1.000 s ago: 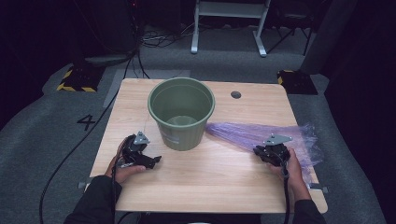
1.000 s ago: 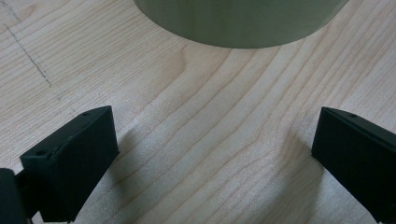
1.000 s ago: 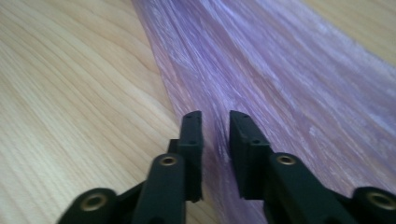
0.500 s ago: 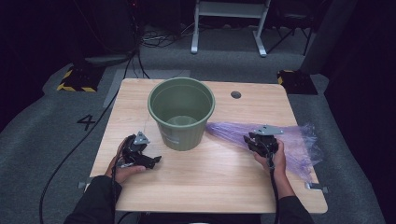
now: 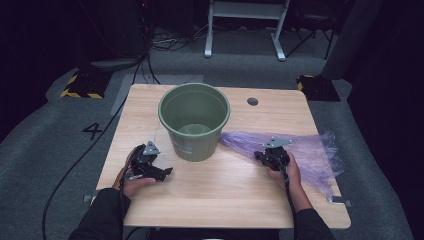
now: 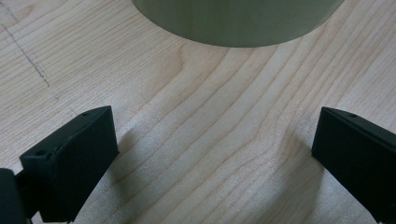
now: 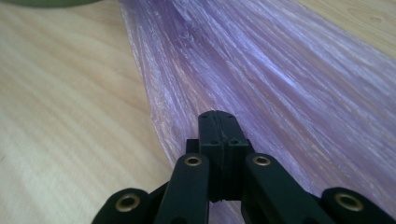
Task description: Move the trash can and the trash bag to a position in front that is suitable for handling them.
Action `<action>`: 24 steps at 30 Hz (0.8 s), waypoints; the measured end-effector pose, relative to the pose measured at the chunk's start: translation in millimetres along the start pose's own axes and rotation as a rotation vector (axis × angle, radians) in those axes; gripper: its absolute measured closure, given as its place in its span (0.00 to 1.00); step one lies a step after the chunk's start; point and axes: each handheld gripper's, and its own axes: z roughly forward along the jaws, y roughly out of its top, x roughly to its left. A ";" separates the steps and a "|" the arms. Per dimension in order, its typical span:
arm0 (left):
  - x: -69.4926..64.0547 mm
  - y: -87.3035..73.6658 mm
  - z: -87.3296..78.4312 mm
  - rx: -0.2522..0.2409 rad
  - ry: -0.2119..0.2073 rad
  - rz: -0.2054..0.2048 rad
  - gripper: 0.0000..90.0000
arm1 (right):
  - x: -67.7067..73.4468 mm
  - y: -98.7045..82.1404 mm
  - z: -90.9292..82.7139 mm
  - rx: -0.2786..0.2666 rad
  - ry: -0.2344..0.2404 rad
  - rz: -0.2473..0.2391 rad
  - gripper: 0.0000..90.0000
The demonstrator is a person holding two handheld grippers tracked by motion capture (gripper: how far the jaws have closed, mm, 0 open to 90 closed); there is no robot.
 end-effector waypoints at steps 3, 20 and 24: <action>0.0 0.5 0.4 0.000 -0.001 0.005 0.00 | 1.0 -4.8 -7.1 0.013 0.036 -0.046 1.00; -0.1 1.3 1.1 0.000 -0.010 0.014 0.00 | 31.9 -32.3 -42.7 0.028 0.324 -0.340 1.00; -0.2 1.3 1.1 0.000 -0.012 0.015 0.00 | 42.6 -35.0 -48.1 0.037 0.397 -0.408 1.00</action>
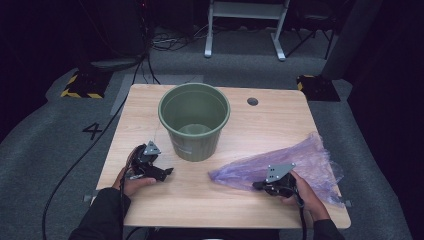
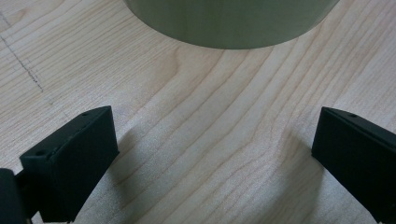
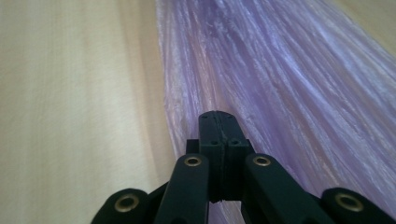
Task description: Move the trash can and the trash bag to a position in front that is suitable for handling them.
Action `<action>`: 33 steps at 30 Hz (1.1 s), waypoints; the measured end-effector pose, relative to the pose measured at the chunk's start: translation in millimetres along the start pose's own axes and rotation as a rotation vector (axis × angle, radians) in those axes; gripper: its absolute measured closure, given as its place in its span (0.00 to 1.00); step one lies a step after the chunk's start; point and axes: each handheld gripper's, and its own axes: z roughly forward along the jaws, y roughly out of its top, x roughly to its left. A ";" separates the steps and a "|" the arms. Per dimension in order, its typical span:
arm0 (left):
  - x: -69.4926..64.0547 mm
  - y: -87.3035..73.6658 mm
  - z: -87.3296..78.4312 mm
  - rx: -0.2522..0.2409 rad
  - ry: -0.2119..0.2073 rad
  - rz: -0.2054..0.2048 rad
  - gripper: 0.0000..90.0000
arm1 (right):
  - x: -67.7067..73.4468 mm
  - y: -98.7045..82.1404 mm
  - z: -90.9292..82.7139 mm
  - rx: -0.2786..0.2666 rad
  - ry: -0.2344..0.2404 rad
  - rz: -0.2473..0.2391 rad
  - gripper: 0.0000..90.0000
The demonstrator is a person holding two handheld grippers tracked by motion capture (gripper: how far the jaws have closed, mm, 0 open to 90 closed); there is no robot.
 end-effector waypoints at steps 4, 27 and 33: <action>0.0 0.0 0.0 0.000 0.000 0.000 0.00 | 5.2 -1.3 -2.2 0.002 0.023 -0.032 0.98; -2.3 -2.3 -2.1 -0.001 -0.001 0.004 0.00 | 5.7 28.1 -11.8 -0.122 -0.296 0.094 0.38; -7.5 -7.5 -6.7 0.001 -0.026 0.025 0.00 | -13.1 14.7 -9.1 -0.093 -0.322 0.233 0.19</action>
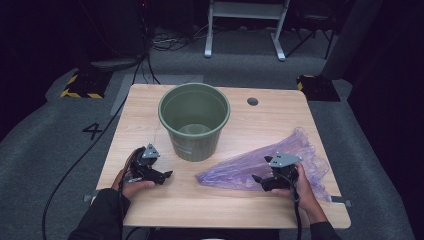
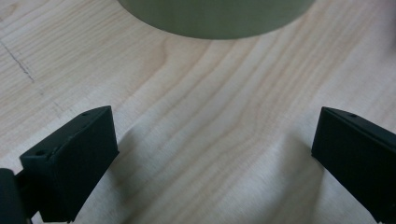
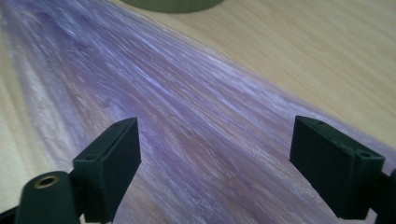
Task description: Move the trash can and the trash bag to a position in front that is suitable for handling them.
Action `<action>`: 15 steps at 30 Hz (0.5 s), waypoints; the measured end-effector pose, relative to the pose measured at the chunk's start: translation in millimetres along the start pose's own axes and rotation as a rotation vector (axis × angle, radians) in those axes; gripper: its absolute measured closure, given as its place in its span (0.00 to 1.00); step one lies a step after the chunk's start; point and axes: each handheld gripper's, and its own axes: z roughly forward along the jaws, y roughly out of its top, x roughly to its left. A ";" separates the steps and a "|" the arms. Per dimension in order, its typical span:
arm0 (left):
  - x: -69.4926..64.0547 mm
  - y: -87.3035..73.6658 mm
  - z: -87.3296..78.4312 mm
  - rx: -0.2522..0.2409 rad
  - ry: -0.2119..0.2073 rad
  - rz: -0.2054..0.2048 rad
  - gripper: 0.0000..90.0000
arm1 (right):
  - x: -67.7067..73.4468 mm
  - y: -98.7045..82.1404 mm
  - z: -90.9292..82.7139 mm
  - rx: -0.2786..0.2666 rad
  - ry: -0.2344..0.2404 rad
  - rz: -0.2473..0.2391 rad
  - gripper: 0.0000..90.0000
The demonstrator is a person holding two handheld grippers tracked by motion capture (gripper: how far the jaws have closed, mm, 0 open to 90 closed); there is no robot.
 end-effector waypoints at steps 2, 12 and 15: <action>-1.9 -0.7 -0.6 0.001 -0.012 0.015 0.00 | -0.6 -0.9 8.3 0.024 0.019 0.012 0.19; -0.5 5.5 5.4 -0.004 -0.027 0.034 0.00 | -9.4 -1.9 34.5 0.068 0.029 0.061 0.40; 1.4 8.4 7.8 -0.001 -0.054 0.063 0.00 | -15.0 -2.6 37.7 0.060 0.045 0.084 0.48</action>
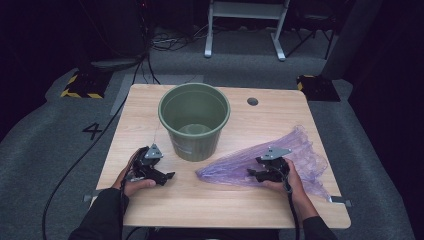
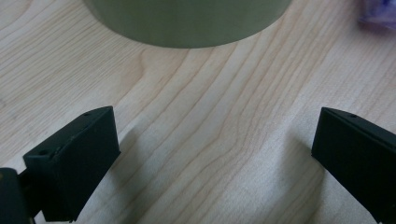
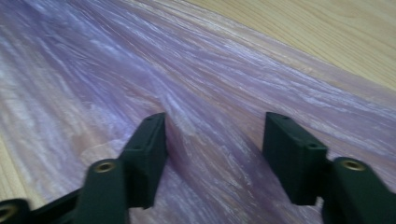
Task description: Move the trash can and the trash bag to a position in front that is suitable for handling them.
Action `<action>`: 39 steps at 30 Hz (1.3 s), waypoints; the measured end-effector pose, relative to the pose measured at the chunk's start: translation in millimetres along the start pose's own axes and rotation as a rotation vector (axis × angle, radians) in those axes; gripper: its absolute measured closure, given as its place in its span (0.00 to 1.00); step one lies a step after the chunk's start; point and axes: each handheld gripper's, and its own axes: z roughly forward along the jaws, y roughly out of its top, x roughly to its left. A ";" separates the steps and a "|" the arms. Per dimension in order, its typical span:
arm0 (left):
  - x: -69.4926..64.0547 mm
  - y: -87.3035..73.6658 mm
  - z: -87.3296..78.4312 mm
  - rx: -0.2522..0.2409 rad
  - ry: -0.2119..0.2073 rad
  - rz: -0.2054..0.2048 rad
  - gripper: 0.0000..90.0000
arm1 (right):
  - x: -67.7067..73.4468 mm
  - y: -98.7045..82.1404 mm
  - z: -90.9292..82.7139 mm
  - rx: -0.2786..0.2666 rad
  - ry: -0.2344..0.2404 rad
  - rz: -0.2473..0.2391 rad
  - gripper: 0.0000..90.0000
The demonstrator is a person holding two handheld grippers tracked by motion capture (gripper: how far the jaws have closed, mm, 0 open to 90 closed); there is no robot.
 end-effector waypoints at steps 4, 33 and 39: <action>2.0 5.9 5.1 0.003 -0.029 0.034 0.00 | -10.0 1.2 -0.7 0.002 0.032 0.004 0.71; -11.4 23.0 21.2 0.001 -0.063 0.066 0.01 | -36.7 -1.7 -30.0 -0.172 -0.079 0.027 1.00; -20.8 3.6 2.2 -0.030 -0.039 0.039 0.10 | -34.1 0.3 -48.4 -0.250 -0.079 0.014 1.00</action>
